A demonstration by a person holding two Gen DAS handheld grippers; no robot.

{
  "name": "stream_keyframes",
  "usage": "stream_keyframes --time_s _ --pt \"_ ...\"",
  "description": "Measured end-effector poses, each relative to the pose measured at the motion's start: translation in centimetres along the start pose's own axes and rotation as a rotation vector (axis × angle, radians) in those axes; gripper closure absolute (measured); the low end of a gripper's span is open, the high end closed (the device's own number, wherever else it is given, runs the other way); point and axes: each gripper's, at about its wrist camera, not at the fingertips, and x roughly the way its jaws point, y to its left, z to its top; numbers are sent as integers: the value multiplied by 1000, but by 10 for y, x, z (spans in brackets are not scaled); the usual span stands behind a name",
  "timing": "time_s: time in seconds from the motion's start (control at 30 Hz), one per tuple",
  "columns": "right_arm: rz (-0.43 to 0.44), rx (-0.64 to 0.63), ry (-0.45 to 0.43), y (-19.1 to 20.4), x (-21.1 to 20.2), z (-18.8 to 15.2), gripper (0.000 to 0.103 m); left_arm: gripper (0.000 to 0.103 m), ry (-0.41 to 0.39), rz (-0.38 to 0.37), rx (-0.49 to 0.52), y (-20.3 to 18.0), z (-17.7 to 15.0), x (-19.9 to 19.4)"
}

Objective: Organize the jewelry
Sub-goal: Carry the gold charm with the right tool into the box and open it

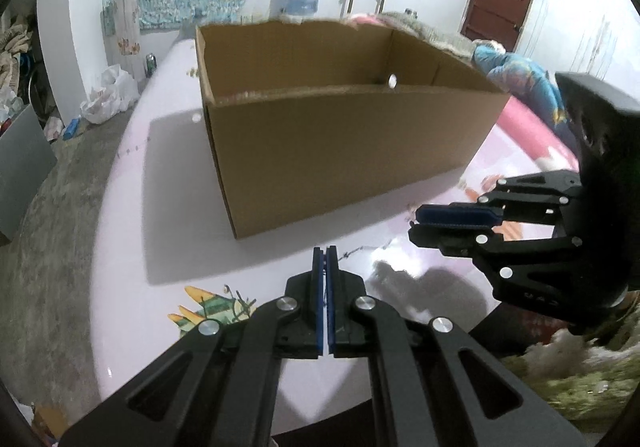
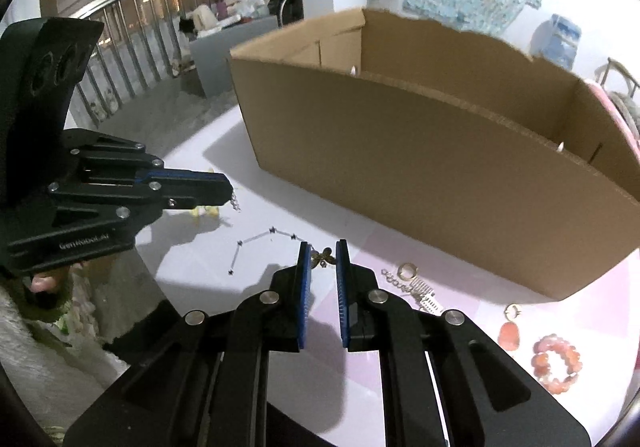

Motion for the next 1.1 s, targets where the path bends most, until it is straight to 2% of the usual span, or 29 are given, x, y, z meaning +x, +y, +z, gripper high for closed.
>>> stream_keyframes --time_s 0.17,0.37,0.43,0.57,0.7,0.9,0.97,1.1 --pt "23 26 -82 -8 -32 6 93 102 -74 -38 -16 -1 14 -30" --pt "49 44 -213 -21 -63 28 93 102 -194 -97 1 -5 50 -63" --pt "55 54 -262 -33 -73 38 93 102 -227 -95 26 -7 65 -67" --pt "38 89 -299 -46 -64 64 93 102 -258 -74 64 -11 93 -57" --pt "-3 139 -272 -67 -42 75 93 102 -234 -77 55 -7 114 -27" --pt "-74 177 -214 -84 -20 74 93 102 -113 -92 8 -1 133 31" --pt "-100 190 -194 -90 -13 75 93 102 -88 -118 -9 -1 140 46" --pt "-152 216 -161 -99 -8 74 93 102 -49 -115 -20 -6 147 66"
